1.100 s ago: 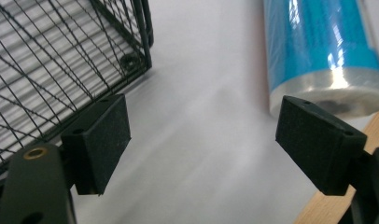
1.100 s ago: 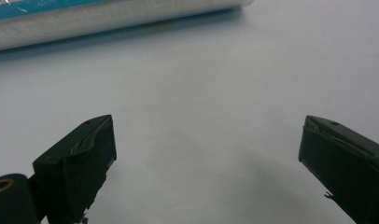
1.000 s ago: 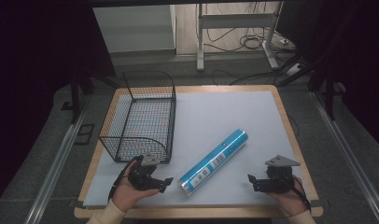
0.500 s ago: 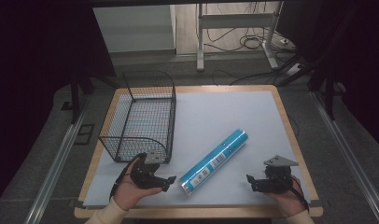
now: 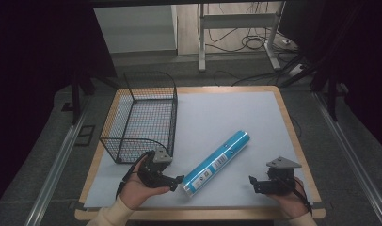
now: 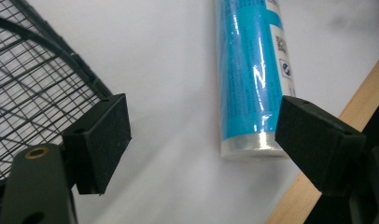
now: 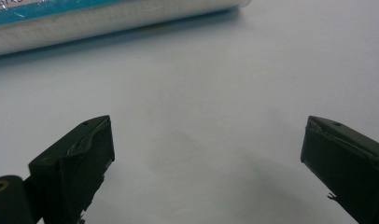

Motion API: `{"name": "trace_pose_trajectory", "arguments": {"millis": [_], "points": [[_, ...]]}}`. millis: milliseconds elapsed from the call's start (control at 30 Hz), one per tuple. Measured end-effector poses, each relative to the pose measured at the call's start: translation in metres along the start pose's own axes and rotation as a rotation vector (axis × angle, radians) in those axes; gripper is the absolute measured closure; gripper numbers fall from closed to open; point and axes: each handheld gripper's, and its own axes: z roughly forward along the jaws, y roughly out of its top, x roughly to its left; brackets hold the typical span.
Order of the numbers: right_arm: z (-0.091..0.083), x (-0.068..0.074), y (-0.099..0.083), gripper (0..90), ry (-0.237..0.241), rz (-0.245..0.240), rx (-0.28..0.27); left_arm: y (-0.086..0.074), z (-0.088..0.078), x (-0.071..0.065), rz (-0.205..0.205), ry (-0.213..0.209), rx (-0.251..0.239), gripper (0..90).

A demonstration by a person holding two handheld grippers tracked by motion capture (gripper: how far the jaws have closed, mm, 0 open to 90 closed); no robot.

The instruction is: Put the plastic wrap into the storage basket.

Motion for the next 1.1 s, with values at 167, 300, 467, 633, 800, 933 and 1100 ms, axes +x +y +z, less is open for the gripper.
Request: {"name": "trace_pose_trajectory", "arguments": {"millis": [167, 300, 467, 633, 800, 933, 1100], "points": [[0.001, 0.000, 0.000, 2.7, 0.000, 0.000, 0.004, 0.008, -0.001, -0.003, 0.011, -0.001, -0.010, 17.8], [0.001, 0.000, 0.000, 2.7, -0.001, 0.005, 0.003, 0.015, 0.001, -0.005, 0.024, -0.004, -0.006, 17.8], [0.001, 0.000, 0.000, 2.7, 0.006, -0.002, 0.000, 0.020, 0.007, -0.007, 0.028, -0.018, 0.004, 17.7], [0.002, 0.000, 0.000, 3.0, 0.012, -0.003, 0.000, 0.028, 0.013, -0.010, 0.035, -0.029, 0.017, 17.7], [0.002, 0.002, 0.000, 3.2, 0.012, -0.011, 0.001, 0.035, 0.022, -0.015, 0.040, -0.045, 0.031, 17.7], [0.004, 0.004, -0.001, 3.3, 0.009, -0.025, 0.009, 0.040, 0.030, -0.018, 0.030, -0.068, 0.044, 17.7], [0.005, 0.003, 0.000, 3.6, 0.015, -0.018, 0.003, 0.050, 0.039, -0.020, 0.022, -0.078, 0.050, 17.7]]}}
